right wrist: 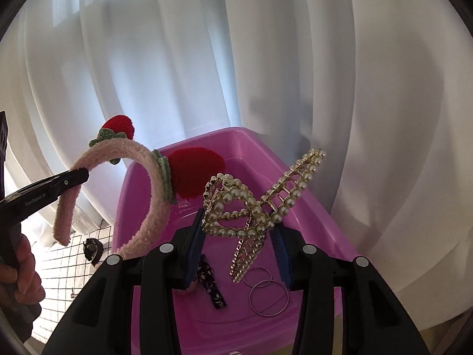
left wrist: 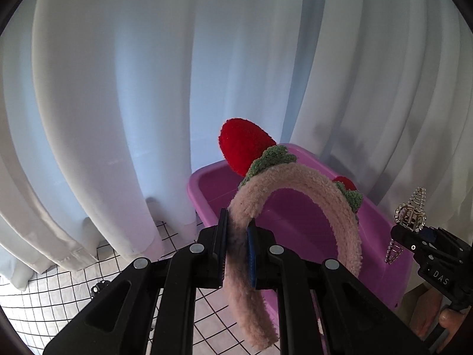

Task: Organize jewelry
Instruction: 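Lift and carry the headband and pearl clip over the pink tub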

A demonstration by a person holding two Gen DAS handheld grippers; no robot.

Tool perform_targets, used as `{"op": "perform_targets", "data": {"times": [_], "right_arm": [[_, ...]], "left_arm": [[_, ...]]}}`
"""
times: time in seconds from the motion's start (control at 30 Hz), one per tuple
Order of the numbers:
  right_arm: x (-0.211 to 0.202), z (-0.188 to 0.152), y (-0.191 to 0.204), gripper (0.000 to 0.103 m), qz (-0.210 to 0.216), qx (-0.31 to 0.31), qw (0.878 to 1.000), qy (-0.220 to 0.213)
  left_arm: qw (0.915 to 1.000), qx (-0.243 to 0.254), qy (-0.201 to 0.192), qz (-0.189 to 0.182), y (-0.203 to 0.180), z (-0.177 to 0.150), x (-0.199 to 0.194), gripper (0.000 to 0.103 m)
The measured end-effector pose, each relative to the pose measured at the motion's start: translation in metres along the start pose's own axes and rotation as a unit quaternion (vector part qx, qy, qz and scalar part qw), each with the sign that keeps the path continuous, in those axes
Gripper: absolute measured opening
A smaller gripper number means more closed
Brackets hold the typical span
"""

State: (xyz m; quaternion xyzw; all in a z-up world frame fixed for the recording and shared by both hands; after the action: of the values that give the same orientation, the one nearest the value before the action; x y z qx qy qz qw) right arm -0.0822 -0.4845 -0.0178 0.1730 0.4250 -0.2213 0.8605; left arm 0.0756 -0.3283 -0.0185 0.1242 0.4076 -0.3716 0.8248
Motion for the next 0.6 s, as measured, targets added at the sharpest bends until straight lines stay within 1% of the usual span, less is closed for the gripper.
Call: {"op": "perform_targets", "data": {"times": [0.27,0.43,0.5,0.6], "right_arm": [[0.025,0.001,-0.018,0.041,-0.003,0.007,1.000,0.030],[0.038,0.003,-0.023,0.041,0.000,0.009,0.999,0.046],[0.038,0.001,-0.020,0.042,0.001,0.005,0.999,0.051],[0.043,0.001,-0.017,0.042,0.003,0.003,0.998,0.059]], "left_arm": [[0.9994,0.023,0.027,0.001,-0.036,0.008,0.042,0.012],[0.9988,0.028,0.041,0.008,-0.043,0.010,0.058,0.013],[0.9986,0.027,0.045,0.010,-0.048,0.005,0.059,0.013],[0.9981,0.025,0.055,0.016,-0.047,0.008,0.063,0.013]]}}
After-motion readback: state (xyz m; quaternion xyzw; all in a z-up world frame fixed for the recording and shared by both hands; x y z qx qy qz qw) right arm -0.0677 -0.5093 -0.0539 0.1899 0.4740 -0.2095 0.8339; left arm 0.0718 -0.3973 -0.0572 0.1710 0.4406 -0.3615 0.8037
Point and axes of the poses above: each gripper's, at about its wrist camera, not at the fingertips, and x roughly the way its jaws point, y to its left, z to its top, the point moved 5 cm from there along x, roughly the way its jaws point, and after that the axes turned 12 degrees about y, right-handed, at the moved point
